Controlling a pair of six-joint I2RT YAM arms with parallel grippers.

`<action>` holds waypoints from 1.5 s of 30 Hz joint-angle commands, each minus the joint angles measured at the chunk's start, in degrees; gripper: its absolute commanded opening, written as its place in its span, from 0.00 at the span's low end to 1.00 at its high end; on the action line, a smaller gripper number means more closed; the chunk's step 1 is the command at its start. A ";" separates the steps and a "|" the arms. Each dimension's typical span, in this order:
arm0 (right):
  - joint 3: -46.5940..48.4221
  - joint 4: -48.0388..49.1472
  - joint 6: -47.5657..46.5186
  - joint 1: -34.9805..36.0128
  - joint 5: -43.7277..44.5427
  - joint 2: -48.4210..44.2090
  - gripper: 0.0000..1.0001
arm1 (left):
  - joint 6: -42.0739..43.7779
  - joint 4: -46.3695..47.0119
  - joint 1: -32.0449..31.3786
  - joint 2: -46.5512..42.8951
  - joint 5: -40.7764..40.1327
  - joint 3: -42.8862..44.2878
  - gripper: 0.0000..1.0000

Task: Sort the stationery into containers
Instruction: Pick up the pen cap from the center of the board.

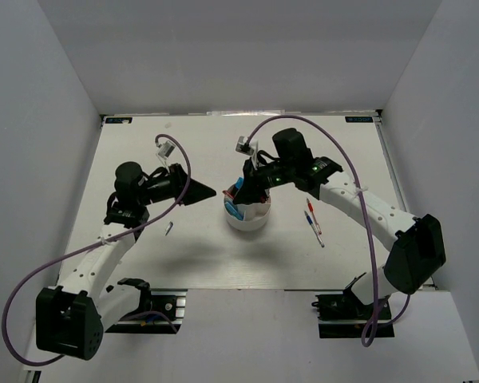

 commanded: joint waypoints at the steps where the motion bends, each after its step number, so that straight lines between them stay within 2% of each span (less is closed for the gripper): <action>1: 2.57 2.52 0.68 -0.19 -0.30 0.39 0.00 | -11.89 4.70 1.75 0.54 -1.79 0.83 0.50; 8: 6.00 3.66 3.23 0.24 0.84 2.76 0.00 | -14.01 5.14 4.30 -0.16 -8.38 1.18 0.43; 15: 13.11 6.12 8.85 0.77 0.85 9.70 0.00 | -14.01 5.83 4.91 -0.69 -13.22 1.18 0.47; 21: 14.35 7.71 12.11 0.86 0.49 12.26 0.00 | -16.55 7.42 5.96 -0.25 -14.54 0.91 0.54; 29: 16.02 8.15 12.90 1.91 0.49 13.93 0.00 | -16.74 9.18 5.97 -0.08 -14.89 -0.31 0.47; 38: 18.39 6.39 12.81 3.32 6.02 15.34 0.00 | -11.46 3.74 5.97 -0.34 -17.44 -0.23 0.45; 45: 19.19 4.37 10.79 4.90 14.80 14.90 0.00 | -9.79 0.30 5.97 -0.51 -18.85 0.04 0.45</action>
